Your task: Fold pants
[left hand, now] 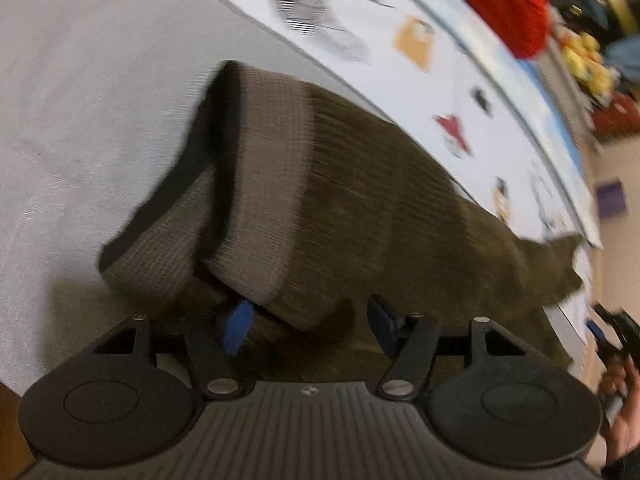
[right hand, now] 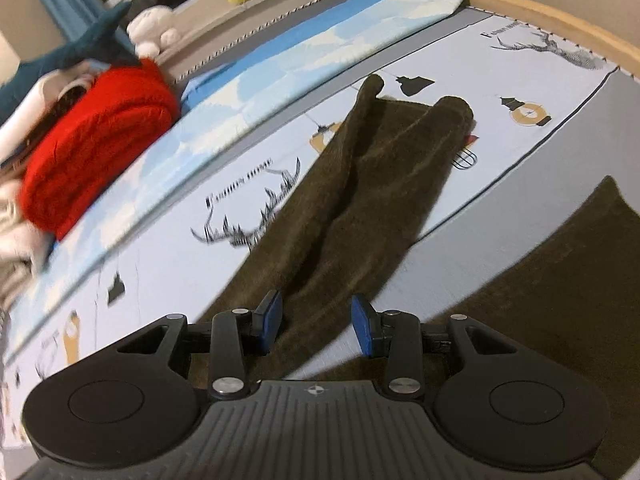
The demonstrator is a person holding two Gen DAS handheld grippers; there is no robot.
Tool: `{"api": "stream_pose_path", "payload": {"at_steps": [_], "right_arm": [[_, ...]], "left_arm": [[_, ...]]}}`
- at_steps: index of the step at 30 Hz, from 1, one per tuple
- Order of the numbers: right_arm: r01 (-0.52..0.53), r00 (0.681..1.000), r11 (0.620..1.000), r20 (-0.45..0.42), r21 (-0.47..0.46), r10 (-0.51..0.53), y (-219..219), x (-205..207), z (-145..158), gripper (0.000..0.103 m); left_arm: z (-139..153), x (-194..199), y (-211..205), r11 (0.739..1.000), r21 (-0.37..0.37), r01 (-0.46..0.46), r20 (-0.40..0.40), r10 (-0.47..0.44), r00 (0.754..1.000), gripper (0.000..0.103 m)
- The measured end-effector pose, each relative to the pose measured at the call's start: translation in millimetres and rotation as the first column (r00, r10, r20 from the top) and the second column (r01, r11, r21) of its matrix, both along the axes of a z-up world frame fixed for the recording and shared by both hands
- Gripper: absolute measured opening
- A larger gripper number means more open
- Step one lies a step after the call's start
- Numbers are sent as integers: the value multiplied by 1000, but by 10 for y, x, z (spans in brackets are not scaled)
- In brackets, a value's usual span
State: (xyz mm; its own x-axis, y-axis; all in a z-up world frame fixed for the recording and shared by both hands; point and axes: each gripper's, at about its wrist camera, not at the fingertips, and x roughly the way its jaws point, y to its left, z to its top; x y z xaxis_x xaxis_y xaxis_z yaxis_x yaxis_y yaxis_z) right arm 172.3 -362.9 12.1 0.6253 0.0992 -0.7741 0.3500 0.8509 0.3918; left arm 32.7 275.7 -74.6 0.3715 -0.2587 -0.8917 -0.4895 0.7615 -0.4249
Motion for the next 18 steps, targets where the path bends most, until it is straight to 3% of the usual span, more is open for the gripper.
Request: {"api": "stream_pose_path", "payload": {"at_steps": [1, 2, 3, 5, 8, 10, 14, 18], "right_arm": [[6, 1000, 1000, 8, 7, -6, -18, 46, -24, 40], [11, 1000, 1000, 17, 13, -11, -36, 98, -51, 40], [17, 999, 1000, 26, 16, -18, -56, 155, -82, 40], [26, 999, 999, 38, 27, -27, -94, 265, -156, 40], [42, 998, 998, 33, 54, -44, -144, 446, -313, 41], [60, 998, 995, 25, 78, -63, -163, 570, -430, 41], [87, 996, 986, 7, 144, -89, -164, 805, -667, 41], [84, 996, 984, -20, 157, -82, -87, 990, -857, 41]], "left_arm": [[8, 23, 33, 999, 19, -28, 2, 28, 1000, 66], [27, 28, 93, 997, 44, -63, 12, 63, 998, 56], [70, 31, 142, 992, 79, -96, 31, 94, 995, 37], [195, 42, 177, 985, 113, -131, 100, 120, 988, 30], [384, 120, 92, 976, 192, -107, 187, 70, 980, 28], [367, 178, 68, 978, 189, -89, 168, 57, 984, 30], [288, 230, 119, 985, 141, -101, 109, 85, 990, 43], [271, 285, 109, 983, 153, -98, 83, 86, 993, 43]]}}
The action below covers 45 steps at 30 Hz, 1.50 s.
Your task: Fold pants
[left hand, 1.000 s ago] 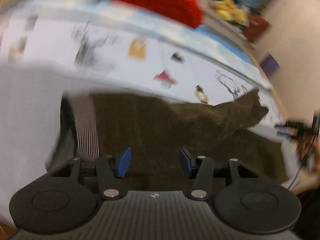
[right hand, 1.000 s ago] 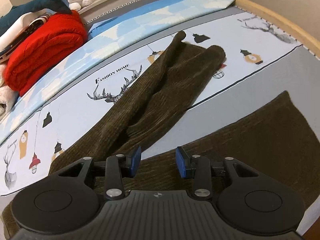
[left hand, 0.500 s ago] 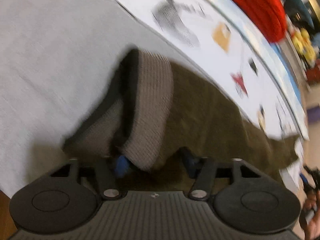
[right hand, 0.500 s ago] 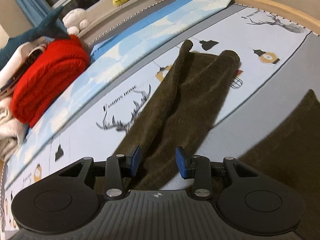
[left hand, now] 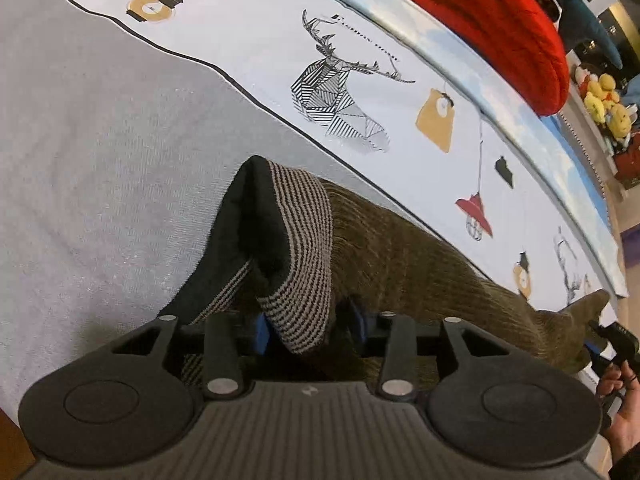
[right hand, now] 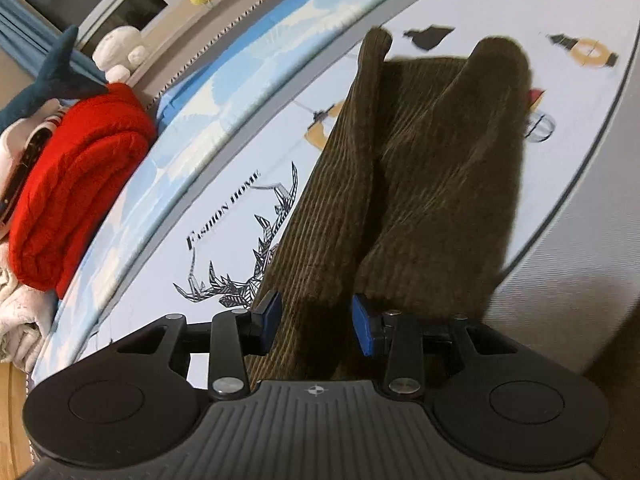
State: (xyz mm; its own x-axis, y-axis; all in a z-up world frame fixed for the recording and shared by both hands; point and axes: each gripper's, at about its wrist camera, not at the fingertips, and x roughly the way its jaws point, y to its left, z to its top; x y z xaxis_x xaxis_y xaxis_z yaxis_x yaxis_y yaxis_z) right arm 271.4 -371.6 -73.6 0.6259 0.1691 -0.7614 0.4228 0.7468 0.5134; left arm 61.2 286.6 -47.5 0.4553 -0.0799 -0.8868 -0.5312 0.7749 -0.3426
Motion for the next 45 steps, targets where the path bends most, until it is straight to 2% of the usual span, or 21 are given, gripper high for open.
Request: {"api": "stream_pose_path", "payload": {"at_steps": [2, 4, 7, 12, 16, 20, 23, 25, 27, 29, 30, 31, 33, 36, 39, 45], "right_arm": [[-8, 1000, 1000, -12, -11, 8, 42, 68, -67, 39], [-20, 1000, 999, -5, -38, 20, 82, 108, -81, 10], [-40, 998, 994, 43, -97, 45, 129, 108, 68, 4], [7, 989, 995, 149, -100, 8, 6, -121, 570, 3], [39, 979, 994, 202, -100, -18, -200, -581, 1028, 3], [38, 976, 994, 218, -99, -15, -388, -1182, 1360, 3], [4, 984, 994, 176, -107, 15, -483, -1694, 1450, 3], [-23, 993, 994, 114, -108, 35, -552, -2013, 1395, 3], [-63, 998, 993, 15, -98, 64, -602, -2228, 1238, 3], [-138, 984, 988, -126, -65, 129, -631, -2369, 970, 4], [-175, 966, 984, -200, -38, 164, -662, -2407, 812, 7], [-173, 955, 985, -247, -9, 165, -736, -2437, 691, 7], [-101, 964, 995, -249, 0, 98, -931, -2483, 642, 8], [73, 980, 997, -185, -33, -78, -1417, -2513, 720, 10], [234, 960, 972, -159, -5, -231, -1842, -2558, 673, 15], [318, 932, 944, -213, 91, -293, -2167, -2328, 230, 37]], "left_arm": [[-17, 37, -10, 1000, 7, 2, -17, -1, 1000, 43], [-5, 68, -26, 1000, 25, 17, -29, -17, 999, 42], [36, 105, -39, 998, 46, 47, -36, -46, 998, 36], [183, 34, -34, 997, 46, 61, 11, -62, 998, 30], [370, -120, -66, 996, 59, 74, 78, -79, 994, 29], [498, -308, -43, 994, 72, 83, 115, -91, 989, 28], [529, -440, -28, 989, 99, 107, 111, -117, 987, 27], [520, -490, -29, 985, 118, 127, 98, -139, 985, 27], [486, -502, -23, 976, 154, 154, 61, -165, 984, 27], [403, -493, -28, 968, 177, 179, 0, -182, 983, 27], [361, -478, -32, 967, 176, 185, -27, -183, 983, 27], [325, -468, -32, 966, 171, 192, -46, -187, 981, 27], [285, -435, -56, 962, 185, 202, -67, -193, 979, 29], [274, -415, -47, 964, 186, 189, -71, -178, 981, 33], [253, -403, -18, 971, 168, 169, -73, -159, 985, 35], [219, -382, -41, 969, 169, 183, -89, -169, 981, 42]]}}
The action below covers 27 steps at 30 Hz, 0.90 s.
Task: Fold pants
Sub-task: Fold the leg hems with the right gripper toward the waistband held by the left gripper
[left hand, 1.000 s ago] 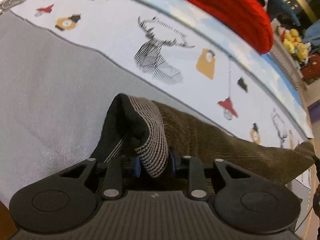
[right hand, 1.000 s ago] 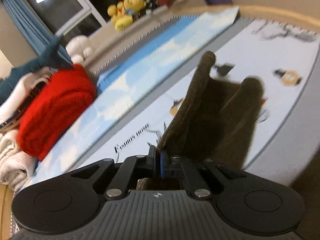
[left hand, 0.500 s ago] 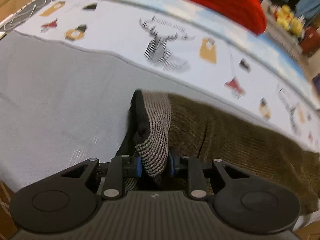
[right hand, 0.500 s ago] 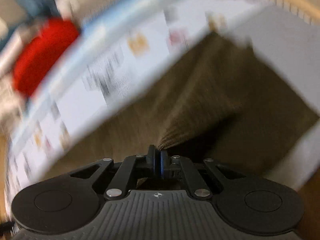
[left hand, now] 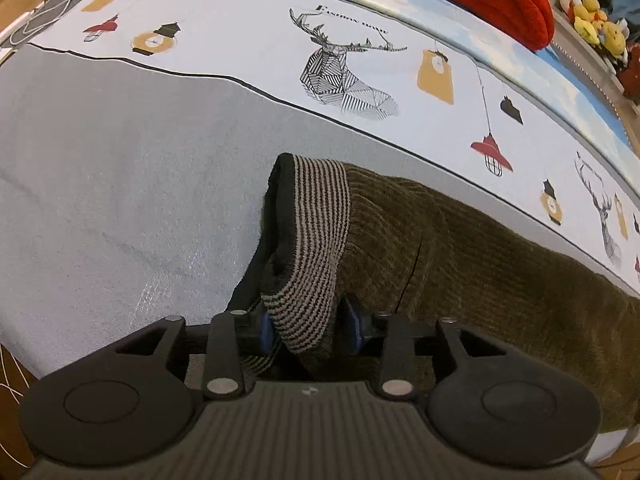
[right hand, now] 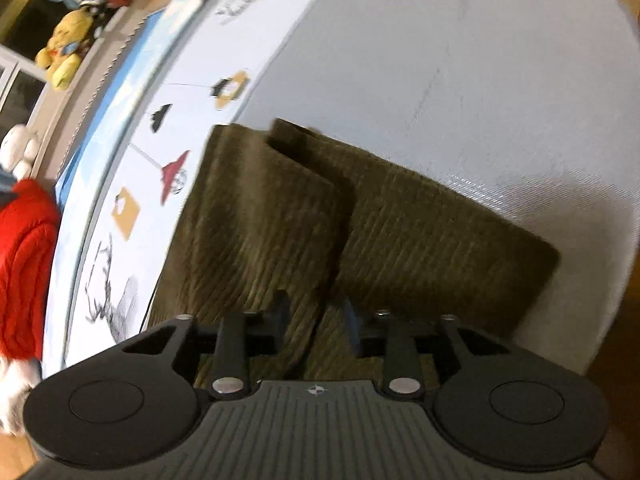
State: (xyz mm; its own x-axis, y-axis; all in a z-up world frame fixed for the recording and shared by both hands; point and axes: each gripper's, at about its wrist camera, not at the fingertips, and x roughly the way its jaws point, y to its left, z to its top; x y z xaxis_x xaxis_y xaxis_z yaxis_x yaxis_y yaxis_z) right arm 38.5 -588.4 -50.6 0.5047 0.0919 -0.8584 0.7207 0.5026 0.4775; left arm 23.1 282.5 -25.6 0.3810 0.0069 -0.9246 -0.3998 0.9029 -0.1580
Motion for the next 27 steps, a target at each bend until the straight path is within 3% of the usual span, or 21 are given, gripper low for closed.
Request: {"api": "stream_pose_path", "payload": {"at_steps": [3, 9, 11, 12, 16, 22, 25, 27], "right_arm": [[51, 999, 999, -3, 6, -51, -102, 81, -118, 47], [64, 997, 997, 40, -48, -62, -232, 324, -198, 47], [46, 998, 996, 52, -73, -43, -209, 336, -156, 29], [38, 998, 996, 59, -79, -33, -195, 351, -130, 11], [74, 981, 985, 187, -158, -43, -156, 304, 248, 7], [204, 913, 961, 391, -189, -117, -143, -291, 930, 6], [210, 931, 942, 349, -263, -110, -164, -603, 1016, 6], [159, 976, 934, 195, -319, -99, -204, -681, 869, 6]], "left_arm": [[-37, 4, -2, 1000, 0, 8, -11, -8, 1000, 48], [-80, 34, 70, 999, -30, -24, -13, 24, 1000, 54], [-101, 57, 83, 999, -35, -37, -23, 36, 999, 54], [-114, 72, 89, 998, -35, -43, -31, 42, 999, 54], [-123, 123, 82, 998, -18, -52, -38, 51, 998, 51], [67, 20, -18, 999, 36, -28, 53, 26, 998, 30], [143, -57, -92, 996, 86, 28, 80, -35, 996, 29], [58, -51, -81, 991, 117, 66, 32, -70, 997, 29]]}}
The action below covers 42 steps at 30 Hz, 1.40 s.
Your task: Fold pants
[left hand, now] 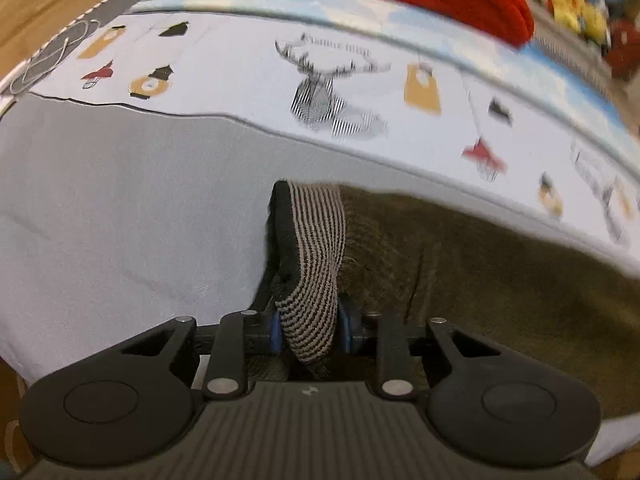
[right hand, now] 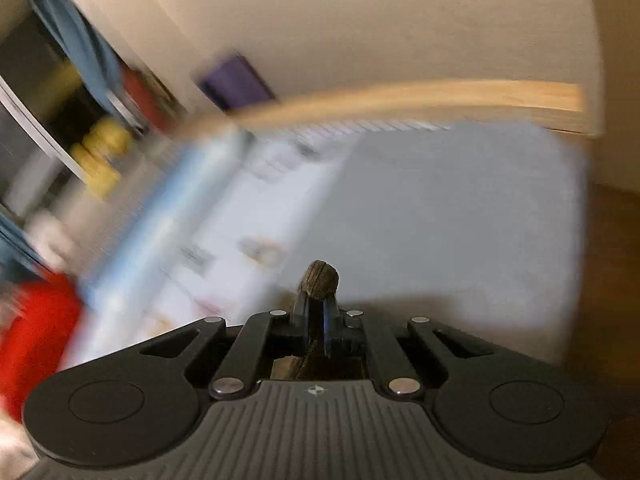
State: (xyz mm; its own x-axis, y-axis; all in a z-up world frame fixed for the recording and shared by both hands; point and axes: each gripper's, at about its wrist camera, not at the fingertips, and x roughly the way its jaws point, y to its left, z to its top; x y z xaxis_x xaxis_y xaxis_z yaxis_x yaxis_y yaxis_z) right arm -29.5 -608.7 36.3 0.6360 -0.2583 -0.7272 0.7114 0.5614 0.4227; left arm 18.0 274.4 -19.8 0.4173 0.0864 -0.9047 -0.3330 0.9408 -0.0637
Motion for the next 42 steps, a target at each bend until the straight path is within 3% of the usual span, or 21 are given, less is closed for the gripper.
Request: {"api": "stream_pose_path", "payload": {"at_steps": [2, 4, 8, 10, 13, 16, 17, 19, 20, 22, 24, 26, 28, 31, 32, 34, 35, 36, 38, 40, 42], "right_arm": [[-30, 979, 998, -199, 63, 42, -72, 28, -348, 6], [2, 958, 991, -283, 132, 36, -182, -12, -606, 6], [-51, 968, 994, -242, 94, 73, -188, 9, -557, 6], [-105, 971, 994, -214, 32, 109, -153, 73, -486, 6], [-72, 935, 996, -343, 58, 88, -217, 117, -706, 6], [-45, 921, 995, -382, 84, 74, -240, 91, -807, 9], [-59, 917, 996, -391, 62, 79, -214, 82, -780, 11], [-82, 908, 997, -413, -9, 71, -149, 143, -691, 30], [-85, 903, 993, -427, -78, 44, -100, 169, -608, 32], [-118, 917, 971, -398, -207, 26, 8, 212, -430, 33], [-187, 939, 941, -334, -282, 87, 177, 247, -283, 34], [-292, 943, 914, -248, -284, 224, 338, 275, -195, 34], [-431, 899, 879, -185, -203, 398, 490, 369, -223, 34], [-624, 772, 782, -174, -17, 612, 726, 529, -437, 36], [-666, 717, 745, -242, 36, 653, 830, 588, -566, 36], [-688, 615, 716, -427, 120, 663, 938, 662, -874, 35], [-690, 599, 713, -455, 124, 659, 949, 675, -925, 35], [-686, 614, 719, -442, 110, 654, 943, 710, -889, 35], [-626, 709, 775, -350, 88, 612, 849, 751, -745, 36], [-565, 793, 821, -224, 74, 566, 768, 790, -612, 50], [-508, 848, 859, -140, 68, 512, 746, 893, -538, 63]], "left_arm": [[-147, 15, 52, 1000, -11, -3, -73, 2, 997, 29], [-165, 4, 92, 1000, -26, -6, -78, 4, 997, 29], [78, -115, 30, 1000, -29, -5, 30, 6, 1000, 27], [77, -163, 48, 999, -46, -19, 29, 20, 999, 26], [-45, -133, 100, 997, -65, -38, -36, 35, 999, 27], [-89, -143, 107, 997, -69, -29, -57, 26, 998, 28], [-103, -150, 101, 998, -63, -19, -63, 15, 998, 32], [-88, -141, 73, 1000, -3, -16, -71, 16, 997, 44], [-57, -143, 70, 999, 33, -14, -54, 15, 998, 48], [88, -157, 23, 994, 111, -11, 15, 10, 1000, 55], [227, -162, -70, 985, 174, 6, 94, -23, 995, 56], [295, -140, -191, 988, 143, 63, 156, -86, 984, 55], [289, -99, -332, 985, 89, 146, 176, -160, 971, 55], [111, -7, -581, 955, 47, 293, 100, -297, 950, 55], [-7, 17, -652, 940, 50, 337, 36, -338, 940, 57], [-355, 45, -756, 913, 59, 403, -176, -387, 905, 61], [-481, 21, -801, 892, 80, 445, -251, -414, 875, 62], [-497, -3, -840, 874, 102, 475, -260, -437, 861, 62], [-416, 3, -818, 884, 98, 457, -227, -427, 875, 62], [-332, 16, -737, 906, 81, 416, -177, -397, 900, 62], [-258, 49, -676, 924, 84, 372, -136, -359, 923, 62]]}}
